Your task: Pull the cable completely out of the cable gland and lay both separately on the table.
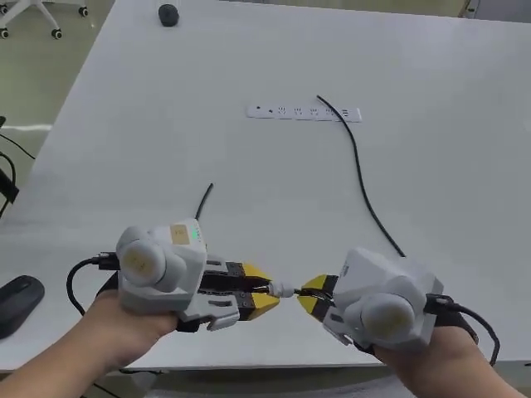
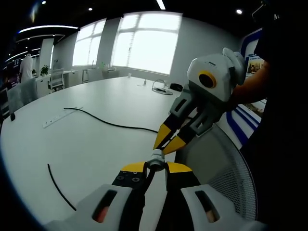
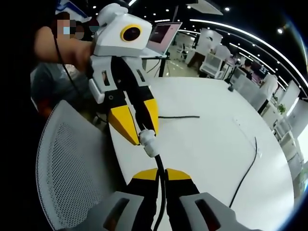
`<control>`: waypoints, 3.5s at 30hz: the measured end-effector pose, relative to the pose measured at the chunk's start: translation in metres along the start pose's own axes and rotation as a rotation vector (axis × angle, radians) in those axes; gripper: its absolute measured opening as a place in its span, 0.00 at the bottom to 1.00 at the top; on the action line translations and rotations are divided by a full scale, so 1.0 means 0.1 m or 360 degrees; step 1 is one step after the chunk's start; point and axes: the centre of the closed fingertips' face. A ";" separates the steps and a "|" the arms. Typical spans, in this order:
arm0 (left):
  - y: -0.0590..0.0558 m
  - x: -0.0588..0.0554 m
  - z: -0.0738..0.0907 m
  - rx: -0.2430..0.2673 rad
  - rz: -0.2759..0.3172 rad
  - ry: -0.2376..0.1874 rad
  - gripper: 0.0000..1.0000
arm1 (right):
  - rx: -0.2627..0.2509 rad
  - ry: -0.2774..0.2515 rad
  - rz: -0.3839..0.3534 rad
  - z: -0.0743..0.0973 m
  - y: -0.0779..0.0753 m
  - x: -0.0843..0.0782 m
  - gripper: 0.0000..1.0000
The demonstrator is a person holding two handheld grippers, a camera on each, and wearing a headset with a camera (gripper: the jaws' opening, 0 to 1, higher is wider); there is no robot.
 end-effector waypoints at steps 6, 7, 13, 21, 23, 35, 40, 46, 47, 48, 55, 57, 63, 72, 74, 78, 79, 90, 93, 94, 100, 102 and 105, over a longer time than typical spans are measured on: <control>0.01 0.00 0.00 -0.0002 0.0005 0.0001 0.15 | -0.0011 0.0020 -0.0049 -0.02 -0.06 -0.08 0.00; 0.01 0.00 0.00 0.0000 0.0006 0.0000 0.15 | -0.0017 0.0026 -0.0058 -0.02 -0.07 -0.10 0.00; 0.02 0.01 0.00 0.0002 0.0015 -0.0014 0.15 | -0.0052 0.0047 -0.0163 -0.02 -0.16 -0.21 0.00; 0.02 0.02 0.00 -0.0003 0.0026 -0.0020 0.15 | -0.0109 0.0108 -0.0305 -0.02 -0.31 -0.45 0.00; 0.02 0.01 0.00 -0.0006 0.0024 -0.0020 0.15 | -0.0113 0.0123 -0.0347 -0.02 -0.33 -0.53 0.00; -0.01 0.01 -0.02 -0.0018 0.0032 -0.0019 0.15 | -0.0111 0.0157 -0.0463 -0.06 -0.32 -0.67 0.00; 0.00 -0.01 -0.01 -0.0013 0.0034 -0.0013 0.15 | -0.0103 0.0166 -0.0453 -0.06 -0.30 -0.66 0.00; -0.01 -0.02 0.01 -0.0015 0.0050 -0.0012 0.15 | -0.0095 0.0160 -0.0439 -0.05 -0.26 -0.67 0.00; 0.00 -0.03 0.01 -0.0009 0.0050 -0.0010 0.15 | -0.0094 0.0158 -0.0436 -0.04 -0.26 -0.67 0.00; 0.00 -0.03 0.01 -0.0008 0.0051 -0.0010 0.15 | -0.0092 0.0157 -0.0428 -0.04 -0.25 -0.67 0.00; 0.02 -0.03 0.02 0.0006 0.0055 -0.0012 0.15 | -0.0094 0.0139 -0.0379 -0.01 -0.23 -0.64 0.01; 0.03 -0.03 0.03 0.0008 0.0052 -0.0014 0.15 | -0.0094 0.0132 -0.0363 0.02 -0.23 -0.61 0.01; 0.02 -0.04 0.04 0.0004 0.0060 -0.0010 0.15 | -0.0035 -0.0015 -0.0320 0.12 -0.13 -0.29 0.08; 0.01 -0.04 0.04 0.0002 0.0047 -0.0007 0.16 | 0.0041 -0.0116 -0.0146 0.07 0.05 0.08 0.12; 0.02 -0.04 0.03 0.0003 0.0039 -0.0005 0.16 | 0.0042 -0.0115 -0.0110 0.05 0.06 0.09 0.11; 0.01 -0.04 0.03 0.0001 0.0034 -0.0004 0.16 | 0.0038 -0.0110 -0.0067 0.01 0.06 0.13 0.11; 0.01 -0.04 0.03 -0.0001 0.0034 -0.0005 0.16 | 0.0041 -0.0114 -0.0046 0.01 0.07 0.14 0.10; 0.00 -0.04 0.04 -0.0013 0.0032 -0.0004 0.16 | 0.0057 -0.0080 0.0030 -0.05 0.10 0.14 0.03; 0.01 -0.05 0.04 -0.0015 0.0030 -0.0001 0.16 | 0.0055 -0.0078 0.0049 -0.05 0.10 0.14 0.02; 0.01 -0.05 0.04 -0.0016 0.0029 0.0000 0.16 | 0.0054 -0.0077 0.0053 -0.05 0.10 0.13 0.02; 0.03 -0.04 0.04 -0.0009 0.0034 -0.0009 0.16 | 0.0033 -0.0084 0.0014 -0.06 0.07 0.14 0.01; 0.03 -0.03 0.04 -0.0007 0.0037 -0.0014 0.16 | 0.0028 -0.0086 -0.0001 -0.06 0.06 0.13 0.01; 0.04 -0.03 0.03 -0.0008 0.0033 -0.0012 0.15 | 0.0032 -0.0087 -0.0043 -0.07 0.05 0.12 0.01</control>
Point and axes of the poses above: the centre of the closed fingertips' face, and the gripper's own axes: z roughly backward along the fingers, y roughly to its left, x roughly out of its top, and after that the axes turned 11 degrees about -z, right-handed
